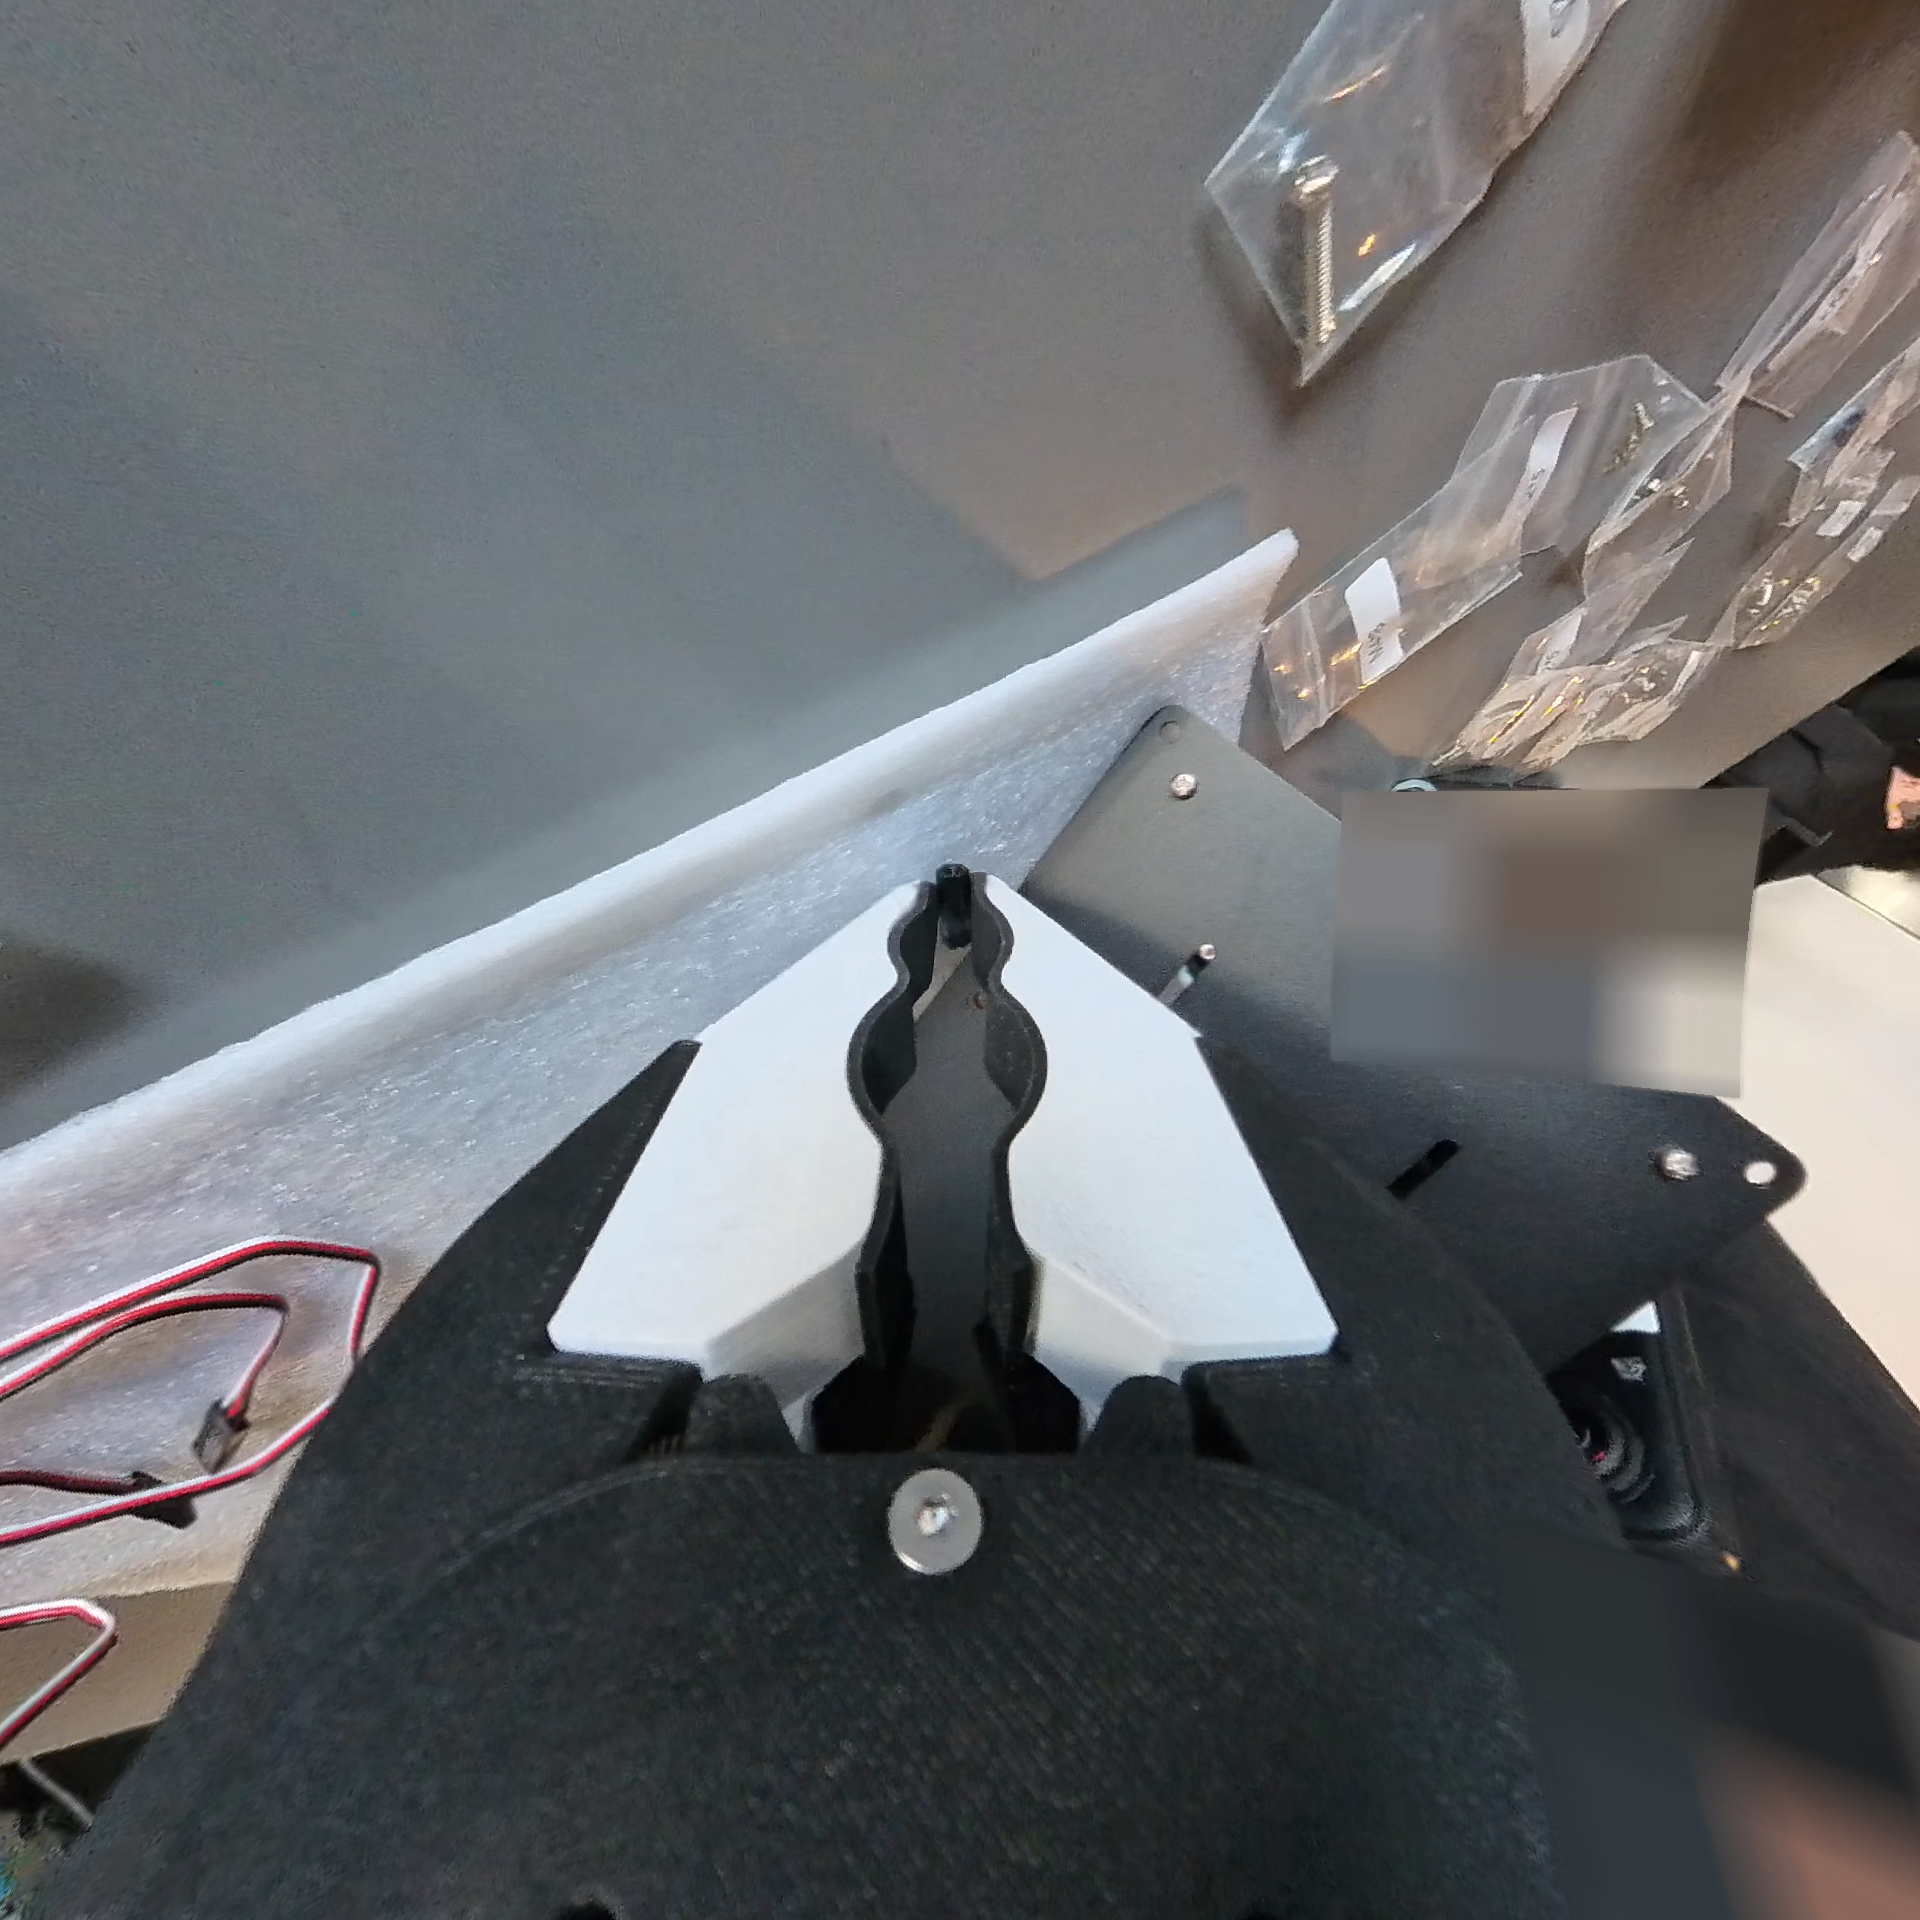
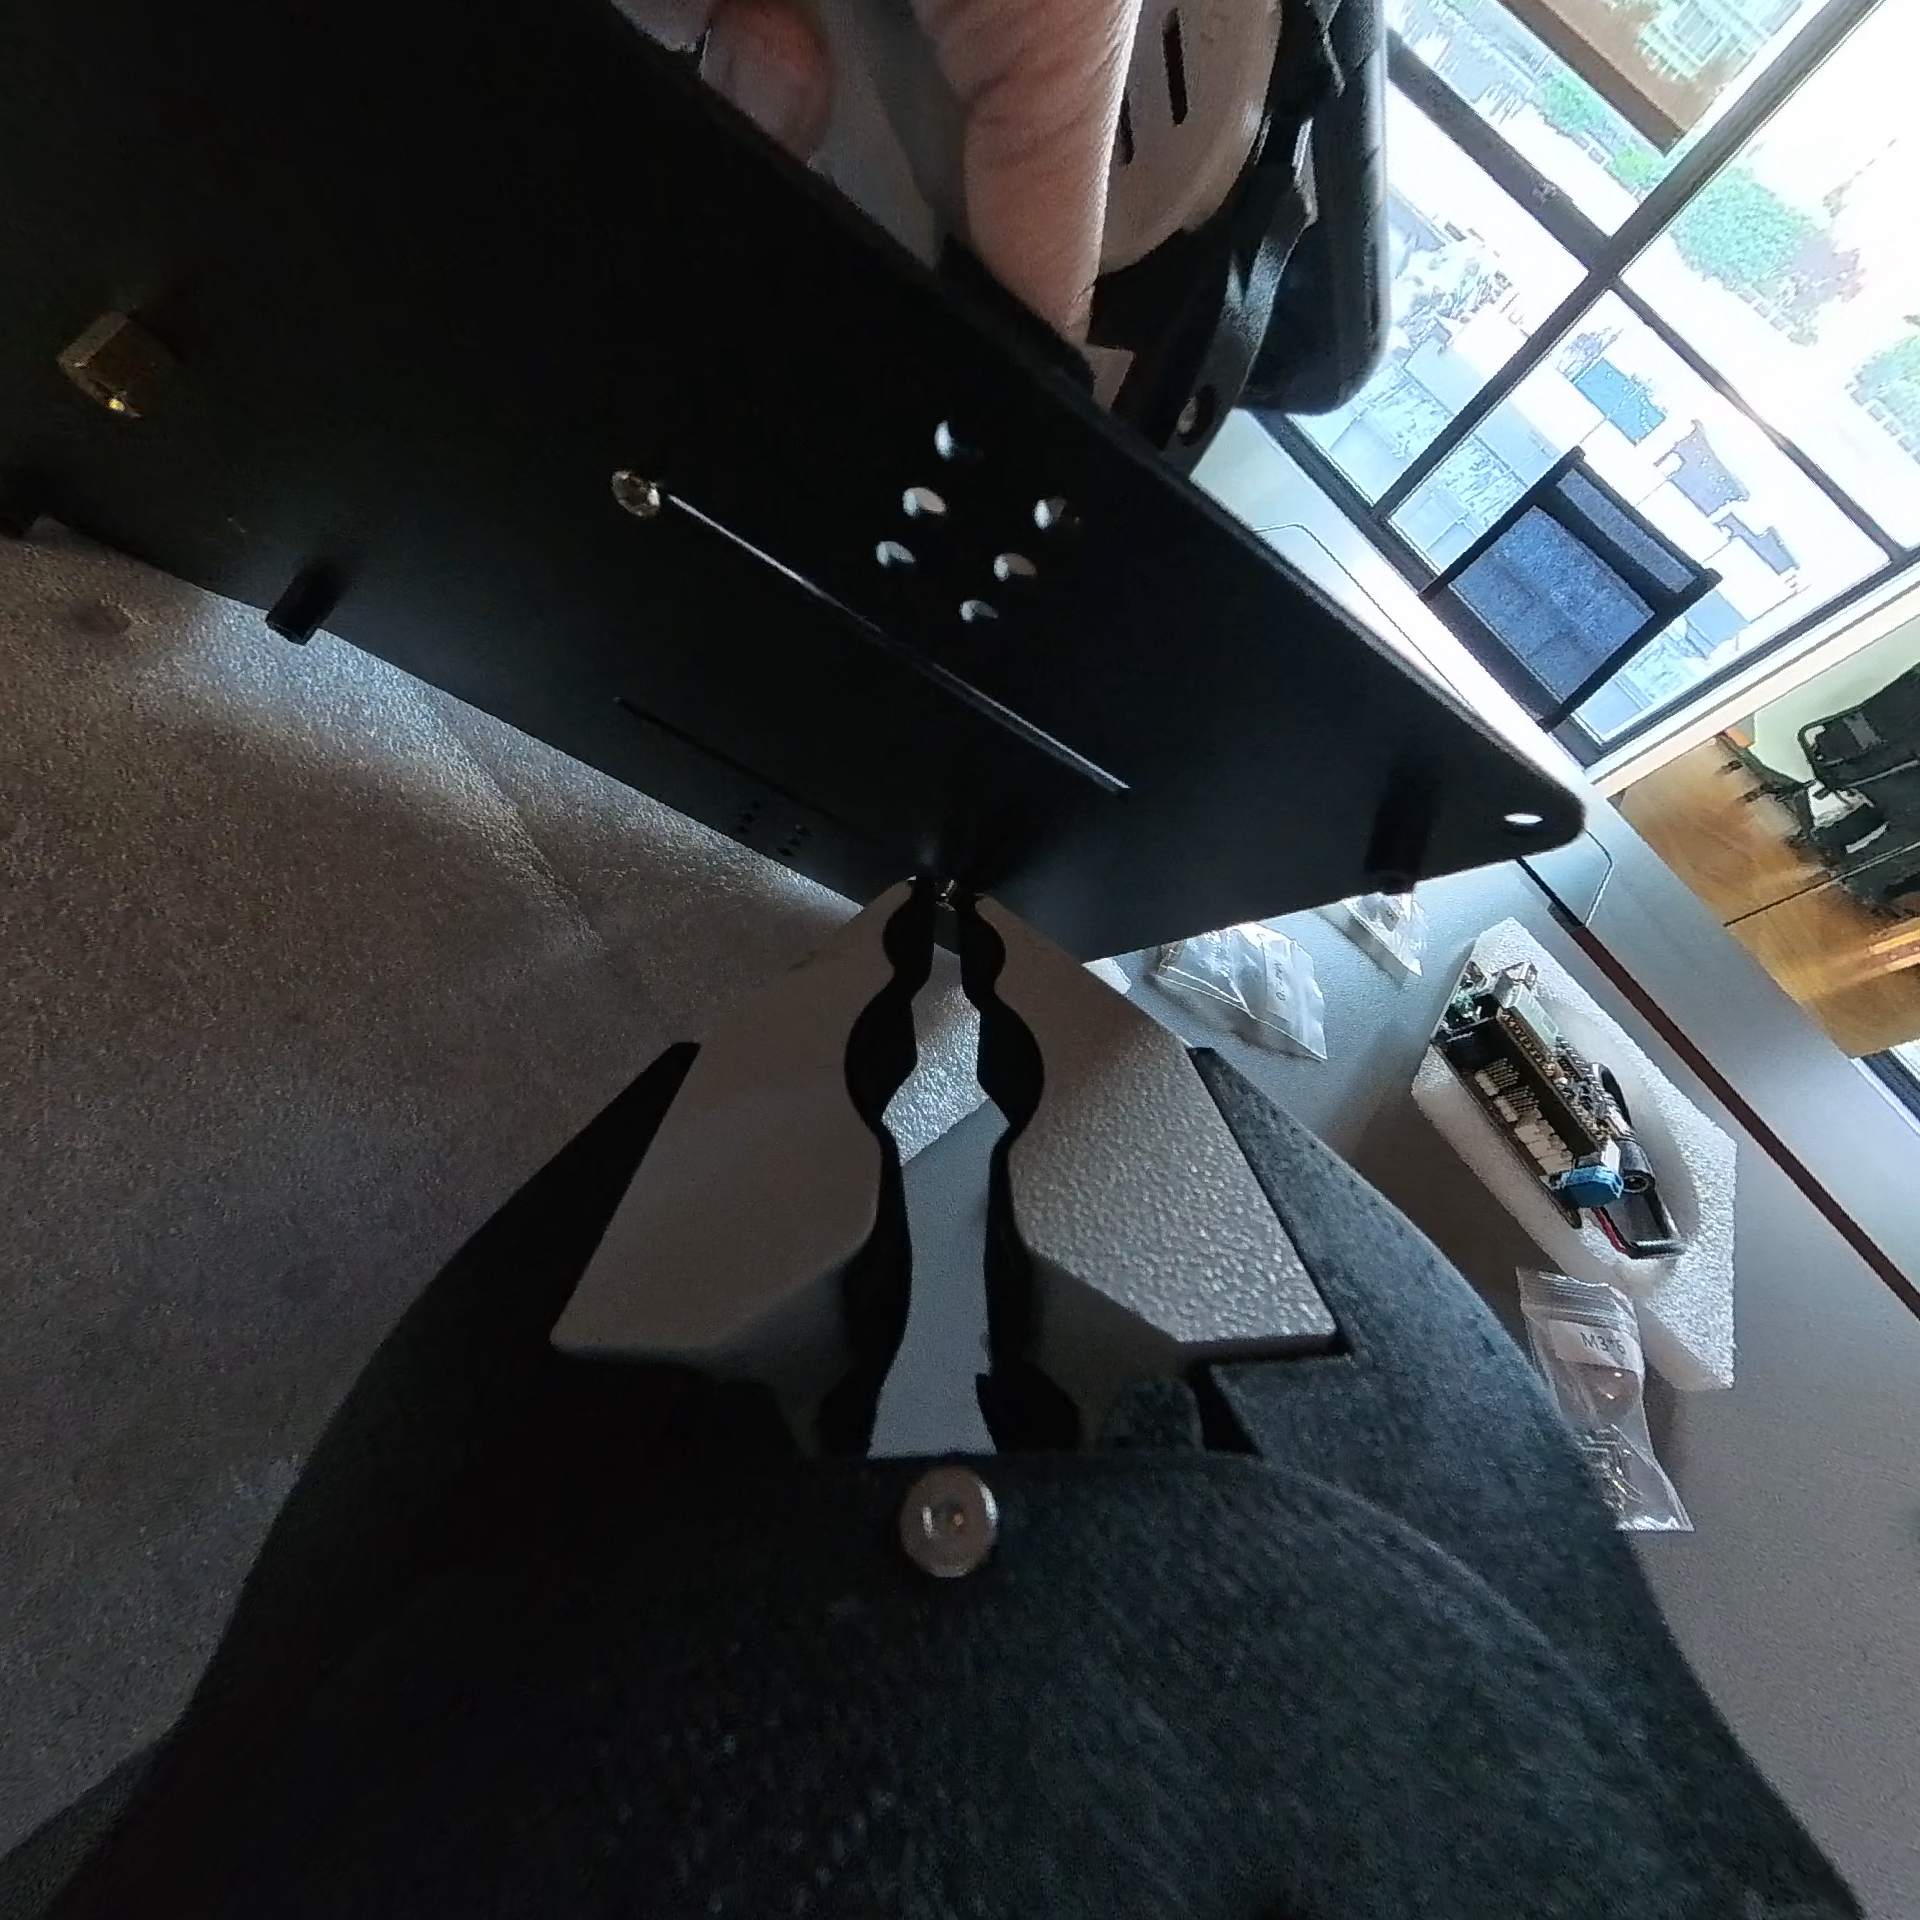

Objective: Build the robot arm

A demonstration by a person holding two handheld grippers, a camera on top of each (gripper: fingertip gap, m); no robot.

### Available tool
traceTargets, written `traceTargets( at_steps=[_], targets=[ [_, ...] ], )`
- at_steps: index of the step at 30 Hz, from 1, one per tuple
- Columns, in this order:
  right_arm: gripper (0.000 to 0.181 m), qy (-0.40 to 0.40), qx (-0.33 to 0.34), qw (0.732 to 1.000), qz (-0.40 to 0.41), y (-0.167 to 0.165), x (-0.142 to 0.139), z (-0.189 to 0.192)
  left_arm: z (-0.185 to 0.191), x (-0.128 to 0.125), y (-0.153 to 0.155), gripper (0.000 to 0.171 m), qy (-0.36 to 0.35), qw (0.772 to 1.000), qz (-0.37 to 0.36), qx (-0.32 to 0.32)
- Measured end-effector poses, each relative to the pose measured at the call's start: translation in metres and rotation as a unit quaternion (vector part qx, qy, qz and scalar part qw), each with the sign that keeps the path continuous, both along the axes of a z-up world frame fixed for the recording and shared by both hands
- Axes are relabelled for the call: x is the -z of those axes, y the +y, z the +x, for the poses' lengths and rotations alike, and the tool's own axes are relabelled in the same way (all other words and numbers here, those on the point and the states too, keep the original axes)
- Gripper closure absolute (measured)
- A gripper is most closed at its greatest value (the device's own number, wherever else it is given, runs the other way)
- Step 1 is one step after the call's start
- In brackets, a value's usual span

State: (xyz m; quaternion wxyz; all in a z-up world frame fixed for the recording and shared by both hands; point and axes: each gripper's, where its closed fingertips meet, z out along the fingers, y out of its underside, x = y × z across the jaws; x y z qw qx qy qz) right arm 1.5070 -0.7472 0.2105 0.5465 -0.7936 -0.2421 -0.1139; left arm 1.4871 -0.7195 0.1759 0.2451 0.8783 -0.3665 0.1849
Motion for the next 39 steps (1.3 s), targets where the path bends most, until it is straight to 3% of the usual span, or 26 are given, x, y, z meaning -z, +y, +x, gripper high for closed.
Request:
traceTargets(
  at_steps=[2,7,13,18,24,28,34,39],
  targets=[
    [0.176,0.002,-0.001,1.000,-0.001,0.000,0.000,0.000,-0.002,0.000,-0.002,0.165,0.004,1.000,-0.008,-0.001],
    [0.179,0.003,-0.001,1.000,-0.001,0.000,0.000,0.000,-0.001,-0.012,0.004,0.140,-0.004,1.000,0.012,0.008],
    [0.176,0.008,-0.004,1.000,-0.003,0.000,0.000,0.000,0.017,-0.065,0.000,0.151,-0.111,0.992,0.060,0.028],
    [0.179,0.007,-0.010,1.000,-0.002,0.001,0.000,0.000,0.020,-0.137,-0.048,0.148,-0.237,0.967,0.065,0.062],
    [0.179,0.010,-0.011,1.000,-0.004,0.001,0.000,0.000,-0.017,-0.171,-0.093,0.153,-0.359,0.917,0.155,0.080],
    [0.179,0.011,-0.010,1.000,-0.004,0.001,0.000,0.000,-0.053,-0.146,-0.125,0.171,-0.404,0.872,0.262,0.087],
    [0.179,0.015,-0.012,1.000,-0.006,0.001,0.000,0.000,-0.062,-0.078,-0.132,0.171,-0.405,0.819,0.407,0.017],
    [0.179,0.009,-0.017,1.000,-0.006,0.001,0.001,0.000,-0.046,-0.033,-0.138,0.171,-0.372,0.825,0.425,0.027]
  ],
)
